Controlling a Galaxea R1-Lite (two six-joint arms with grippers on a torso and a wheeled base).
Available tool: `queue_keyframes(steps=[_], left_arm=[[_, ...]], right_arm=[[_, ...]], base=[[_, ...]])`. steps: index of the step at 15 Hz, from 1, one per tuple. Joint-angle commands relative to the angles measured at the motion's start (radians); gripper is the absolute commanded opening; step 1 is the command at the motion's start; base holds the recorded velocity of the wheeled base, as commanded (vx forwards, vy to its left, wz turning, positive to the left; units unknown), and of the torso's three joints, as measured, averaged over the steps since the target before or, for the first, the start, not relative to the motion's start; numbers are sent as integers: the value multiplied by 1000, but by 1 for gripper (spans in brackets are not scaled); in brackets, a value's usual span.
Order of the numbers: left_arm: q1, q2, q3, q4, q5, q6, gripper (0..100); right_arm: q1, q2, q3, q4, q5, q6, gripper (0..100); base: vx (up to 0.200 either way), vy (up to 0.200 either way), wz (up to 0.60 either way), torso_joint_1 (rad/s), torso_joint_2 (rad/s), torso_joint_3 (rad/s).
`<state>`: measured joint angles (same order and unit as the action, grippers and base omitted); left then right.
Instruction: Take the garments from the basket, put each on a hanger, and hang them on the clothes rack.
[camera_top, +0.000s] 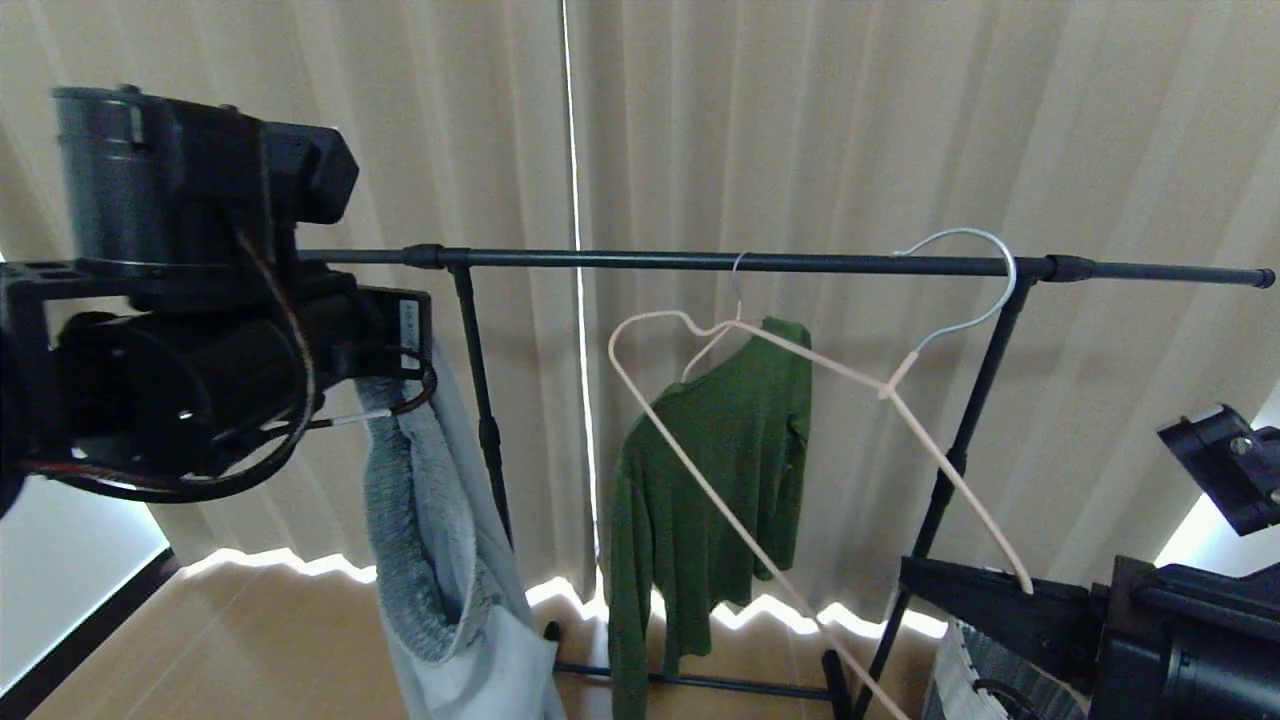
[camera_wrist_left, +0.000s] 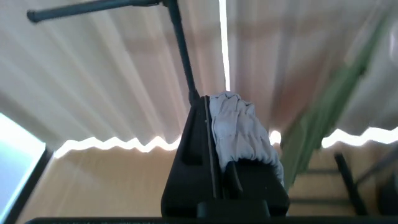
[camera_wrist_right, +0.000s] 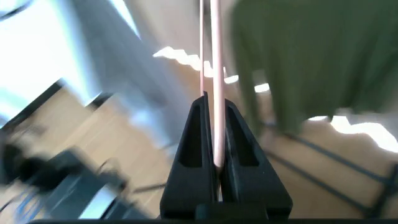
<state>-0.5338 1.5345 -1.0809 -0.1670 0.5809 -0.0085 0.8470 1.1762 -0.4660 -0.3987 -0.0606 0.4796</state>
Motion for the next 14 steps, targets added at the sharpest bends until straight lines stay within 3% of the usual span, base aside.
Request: queue_keyframes(steps=[1,7,14], left_arm=[[-6,128,-56,-12,37,-30,0],[-9,167,-63,-86,36,-34,0],[-23,171,-71,-86,36,-34,0]], right_arm=[[93,13,1,-2,-1,19,0],[176,66,-8,-3,-1,21,0],[178,227,-114,-3,-7,19,0]], base=[[0,0,0,0,0,0],[0,0,0,0,0,0],[0,0,0,0,0,0]])
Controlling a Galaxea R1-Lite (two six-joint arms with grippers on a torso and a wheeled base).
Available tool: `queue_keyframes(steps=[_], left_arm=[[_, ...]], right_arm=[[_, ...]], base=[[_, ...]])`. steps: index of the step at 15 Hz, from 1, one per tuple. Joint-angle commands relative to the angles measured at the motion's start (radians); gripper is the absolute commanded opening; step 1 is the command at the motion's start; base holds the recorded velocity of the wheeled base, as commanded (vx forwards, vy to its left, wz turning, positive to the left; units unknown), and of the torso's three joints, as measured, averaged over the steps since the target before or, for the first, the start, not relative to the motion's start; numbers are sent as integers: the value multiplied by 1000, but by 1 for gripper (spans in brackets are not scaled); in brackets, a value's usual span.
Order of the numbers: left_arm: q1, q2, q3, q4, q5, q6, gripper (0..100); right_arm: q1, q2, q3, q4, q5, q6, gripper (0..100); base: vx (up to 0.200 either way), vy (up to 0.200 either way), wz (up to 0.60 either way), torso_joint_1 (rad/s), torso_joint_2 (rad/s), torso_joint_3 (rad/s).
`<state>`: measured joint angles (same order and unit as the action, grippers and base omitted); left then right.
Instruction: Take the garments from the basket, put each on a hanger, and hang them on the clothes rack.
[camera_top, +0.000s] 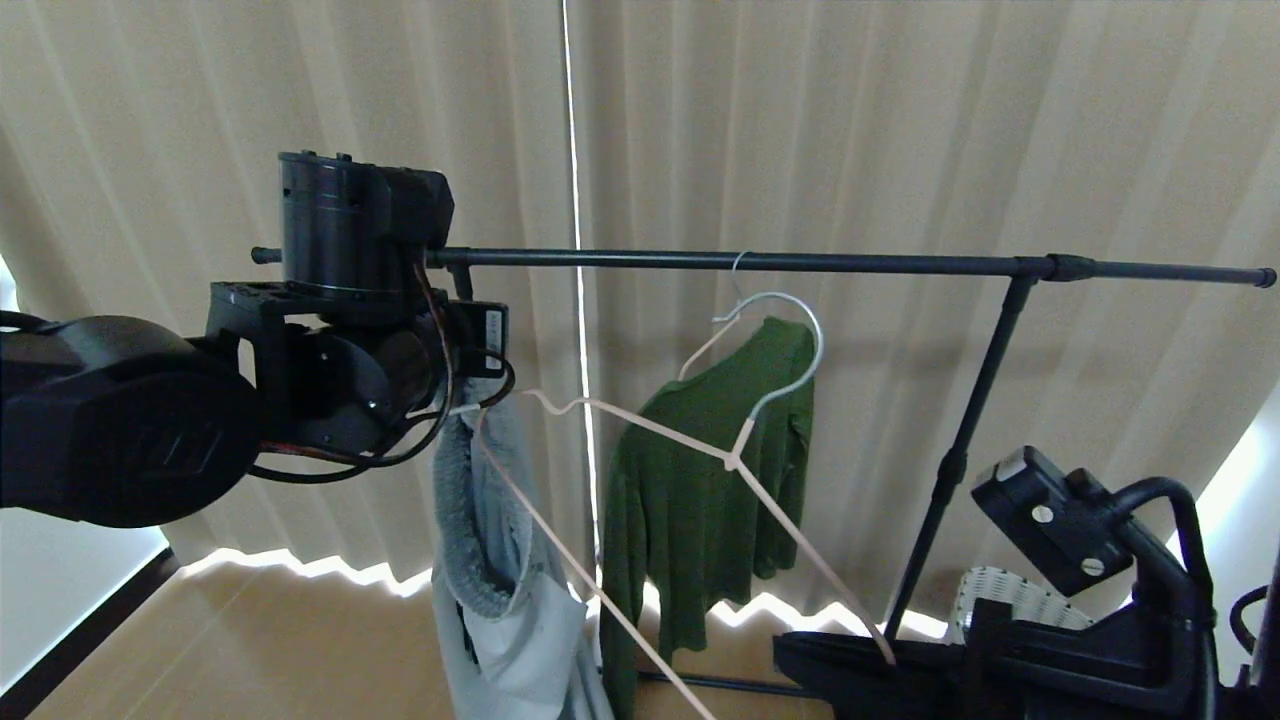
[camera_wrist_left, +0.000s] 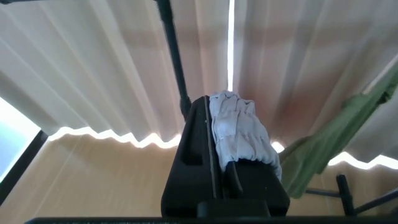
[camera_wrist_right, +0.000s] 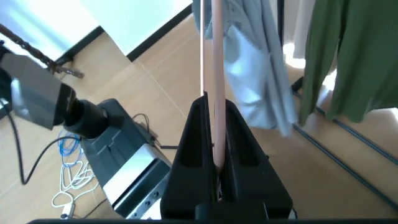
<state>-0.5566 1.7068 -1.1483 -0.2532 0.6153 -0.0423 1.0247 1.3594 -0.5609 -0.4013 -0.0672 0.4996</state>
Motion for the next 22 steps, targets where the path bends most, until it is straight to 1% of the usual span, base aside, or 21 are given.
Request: queue_keyframes(steps=[1,2,5,6,8,10,11,13,15,18,19,21,22], left_arm=[[7,1,-2,0,3,6,0],[23,2,-1,0,7,15,0],[23,1,-2,0,23,18,0],[14,-3,-1,2,40,18,0],[-3,-4,-1,3,49,18,0],[-3,-4,-2,5,50,21,0],[0,-4,-1,5,63,24,0],[3,-4,5,5,92,41,0],[4,-9,5,5,93,61,0],[-20,-13,4,-1,92,61,0],[-40,-27,5,-1,89,64,0],[-78,-47,5,0,58,84,0],[-86,-50,5,0,52,90,0]], right_arm=[[3,49,-28,-1,0,1,0],[14,47,-30,-1,1,-1,0],[26,70,-57,-1,-3,-3,0],[21,135,-105,-1,-20,7,0],[18,185,-149,-1,-60,30,0],[-6,225,-191,-4,-103,37,0],[-12,242,-200,-30,-120,50,0],[-25,287,-205,-126,-151,63,0],[-31,326,-221,-166,-184,63,0],[-31,342,-226,-169,-183,63,0],[-31,359,-212,-172,-184,62,0],[-26,348,-174,-172,-181,43,0],[-26,346,-169,-172,-181,36,0]], base=[[0,0,0,0,0,0],[0,0,0,0,0,0],[0,0,0,0,0,0],[0,0,0,0,0,0],[0,0,0,0,0,0],[0,0,0,0,0,0],[0,0,0,0,0,0],[0,0,0,0,0,0],[0,0,0,0,0,0],[0,0,0,0,0,0],[0,0,0,0,0,0],[0,0,0,0,0,0],[0,0,0,0,0,0]])
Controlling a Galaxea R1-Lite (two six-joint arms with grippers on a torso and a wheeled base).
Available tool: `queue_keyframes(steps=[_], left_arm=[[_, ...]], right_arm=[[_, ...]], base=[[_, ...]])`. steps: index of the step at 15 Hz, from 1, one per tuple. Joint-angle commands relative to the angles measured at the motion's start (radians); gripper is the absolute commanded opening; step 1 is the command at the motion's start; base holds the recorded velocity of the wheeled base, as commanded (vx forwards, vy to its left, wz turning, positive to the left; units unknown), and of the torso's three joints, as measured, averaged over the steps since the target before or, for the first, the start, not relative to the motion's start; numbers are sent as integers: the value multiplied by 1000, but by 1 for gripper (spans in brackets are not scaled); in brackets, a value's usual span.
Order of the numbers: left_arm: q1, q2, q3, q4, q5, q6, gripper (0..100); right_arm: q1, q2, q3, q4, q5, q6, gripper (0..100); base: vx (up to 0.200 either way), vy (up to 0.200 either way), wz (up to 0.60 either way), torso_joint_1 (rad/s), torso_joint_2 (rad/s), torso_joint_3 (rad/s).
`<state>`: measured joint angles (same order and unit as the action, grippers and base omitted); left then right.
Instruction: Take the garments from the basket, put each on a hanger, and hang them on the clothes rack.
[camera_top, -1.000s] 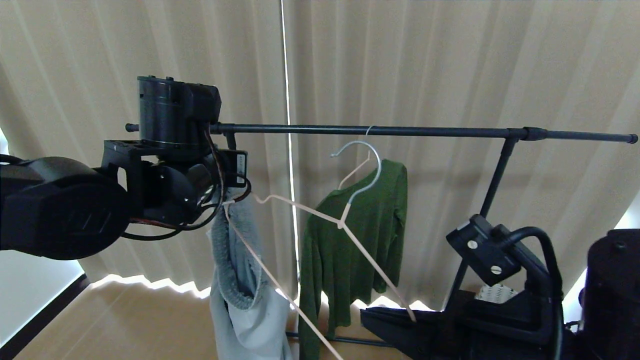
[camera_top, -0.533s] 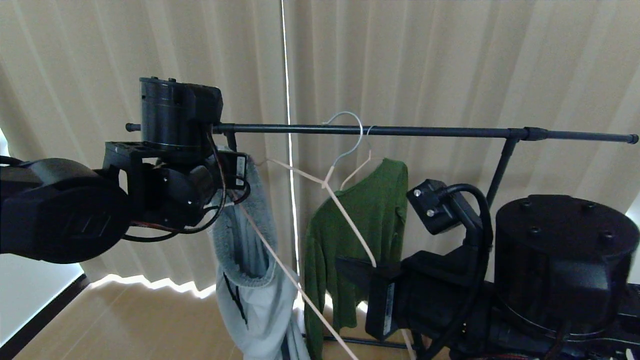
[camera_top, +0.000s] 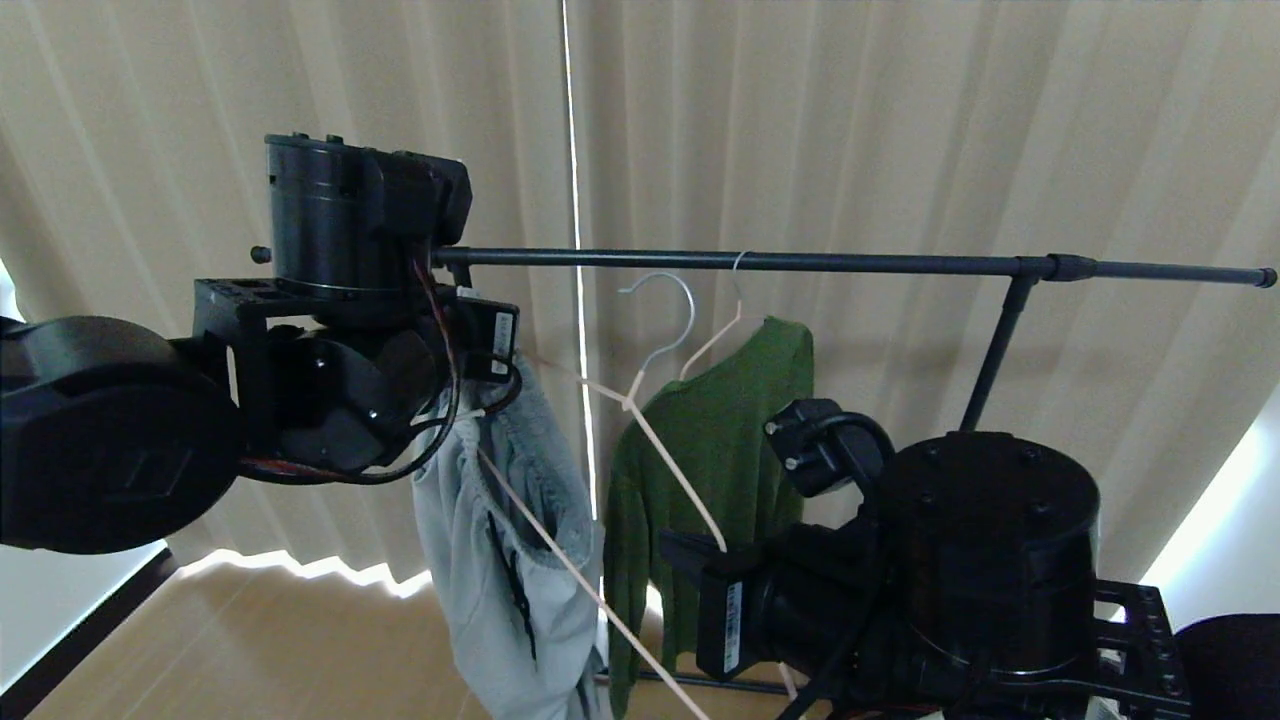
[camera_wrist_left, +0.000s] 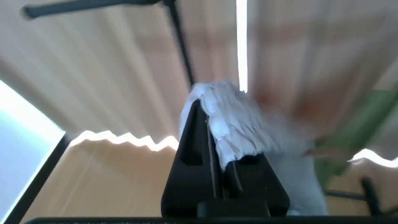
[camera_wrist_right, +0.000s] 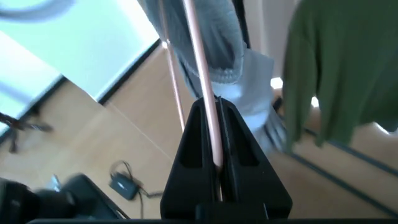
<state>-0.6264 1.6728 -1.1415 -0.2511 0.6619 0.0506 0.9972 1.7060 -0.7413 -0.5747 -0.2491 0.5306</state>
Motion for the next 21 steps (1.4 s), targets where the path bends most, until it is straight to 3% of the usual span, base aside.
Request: queue_keyframes(steps=[1,3,6,11,21], left_arm=[[-41,-34,6,-1,-36,20,0],[-58,-91,55,-1,-186,89,0],[-81,-125,83,-1,-271,100,0],[-202,-128,106,-2,-274,84,0],[-200,-191,250,-1,-271,95,0]], right_arm=[[1,-3,20,1,1,-21,0],[1,-2,23,1,1,-44,0],[1,7,23,-16,1,-46,0],[3,20,23,-42,2,-60,0],[6,-85,28,-44,8,-106,0]], base=[[0,0,0,0,0,0],[0,0,0,0,0,0],[0,0,0,0,0,0],[0,0,0,0,0,0],[0,0,0,0,0,0]])
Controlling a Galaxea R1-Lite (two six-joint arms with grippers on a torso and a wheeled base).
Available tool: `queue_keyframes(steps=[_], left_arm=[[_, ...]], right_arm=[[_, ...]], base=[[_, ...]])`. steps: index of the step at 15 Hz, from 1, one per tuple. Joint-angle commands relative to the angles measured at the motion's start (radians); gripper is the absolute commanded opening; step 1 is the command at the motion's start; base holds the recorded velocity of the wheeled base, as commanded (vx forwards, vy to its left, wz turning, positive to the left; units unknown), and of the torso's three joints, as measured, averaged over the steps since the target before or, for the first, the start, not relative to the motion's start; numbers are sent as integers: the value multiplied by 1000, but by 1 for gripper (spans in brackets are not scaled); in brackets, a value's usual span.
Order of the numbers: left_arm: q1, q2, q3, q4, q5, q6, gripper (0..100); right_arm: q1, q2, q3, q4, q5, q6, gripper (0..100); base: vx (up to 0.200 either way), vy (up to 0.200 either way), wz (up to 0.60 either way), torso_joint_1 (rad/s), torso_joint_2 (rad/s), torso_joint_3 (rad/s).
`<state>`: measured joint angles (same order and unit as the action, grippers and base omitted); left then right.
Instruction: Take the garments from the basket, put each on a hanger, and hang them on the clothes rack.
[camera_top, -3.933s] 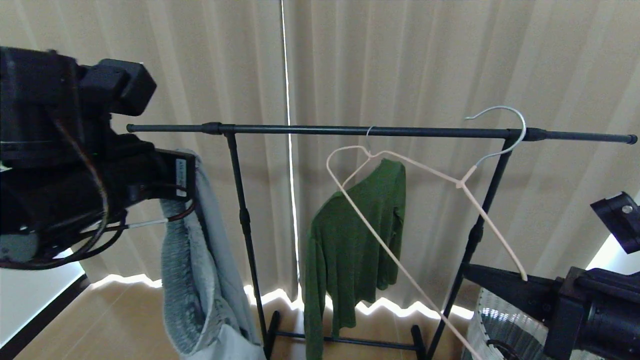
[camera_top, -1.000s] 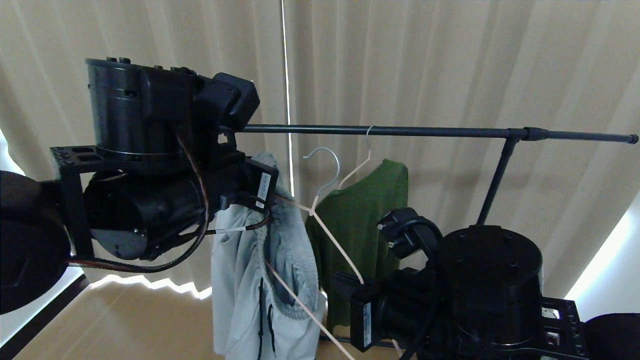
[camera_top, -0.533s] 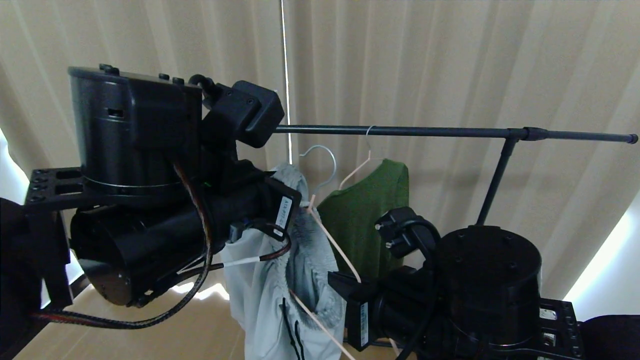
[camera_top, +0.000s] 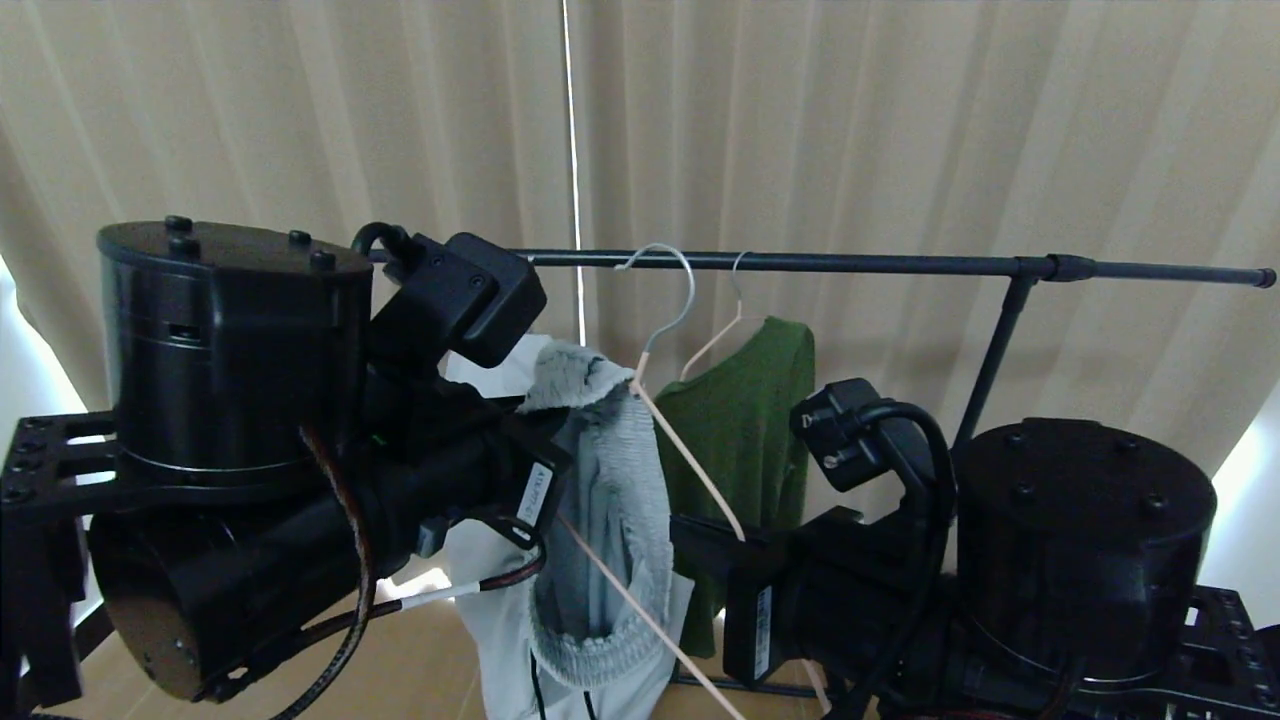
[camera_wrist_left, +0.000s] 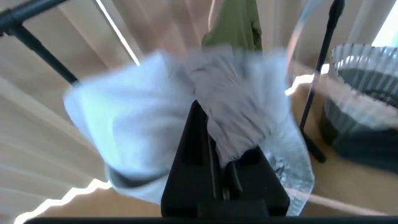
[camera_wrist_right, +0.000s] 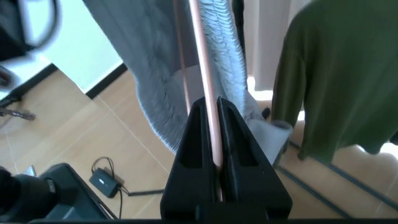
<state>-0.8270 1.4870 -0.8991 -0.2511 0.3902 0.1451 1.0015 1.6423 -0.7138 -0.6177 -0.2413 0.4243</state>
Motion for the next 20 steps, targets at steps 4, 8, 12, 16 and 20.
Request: queue_keyframes(steps=[4,8,12,16,20], left_arm=[[-11,-8,26,-2,-1,19,0],[-11,-48,69,-31,-1,34,100],[-11,-134,181,-97,-2,68,100],[-1,-232,238,-119,-2,126,100],[109,-306,238,-126,-149,133,100]], right_arm=[[5,-19,34,-85,23,-48,0],[3,-44,57,-119,23,-98,0],[-4,-95,70,-113,25,-111,0],[-61,-139,123,-108,46,-219,0],[-219,-154,172,-117,227,-317,0]], base=[[0,0,0,0,0,0],[0,0,0,0,0,0],[0,0,0,0,0,0],[0,0,0,0,0,0],[0,0,0,0,0,0]])
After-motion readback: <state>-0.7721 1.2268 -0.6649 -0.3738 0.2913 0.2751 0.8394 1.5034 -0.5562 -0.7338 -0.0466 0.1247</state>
